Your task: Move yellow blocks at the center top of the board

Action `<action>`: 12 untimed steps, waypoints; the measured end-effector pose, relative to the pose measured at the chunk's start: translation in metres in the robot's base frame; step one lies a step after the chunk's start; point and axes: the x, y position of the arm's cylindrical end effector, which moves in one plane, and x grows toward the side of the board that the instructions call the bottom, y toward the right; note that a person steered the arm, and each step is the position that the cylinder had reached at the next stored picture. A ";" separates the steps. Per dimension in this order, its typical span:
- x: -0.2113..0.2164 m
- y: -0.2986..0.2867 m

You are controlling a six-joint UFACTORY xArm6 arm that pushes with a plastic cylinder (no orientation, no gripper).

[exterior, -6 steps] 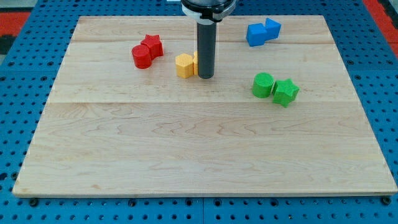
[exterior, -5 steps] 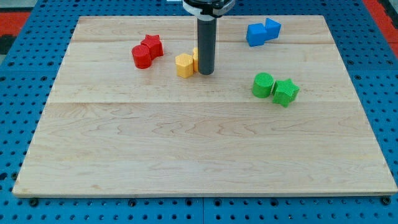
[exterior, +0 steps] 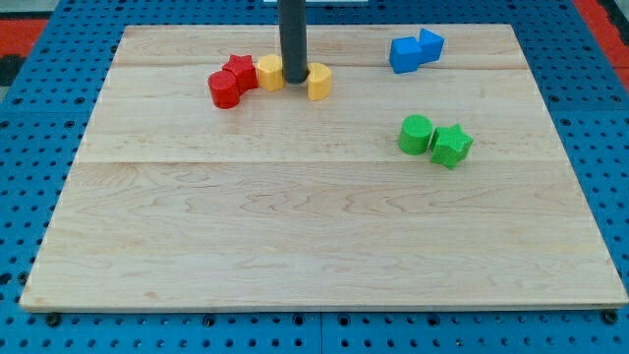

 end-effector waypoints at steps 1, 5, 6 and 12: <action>-0.043 -0.004; 0.053 -0.033; 0.001 -0.052; 0.000 0.033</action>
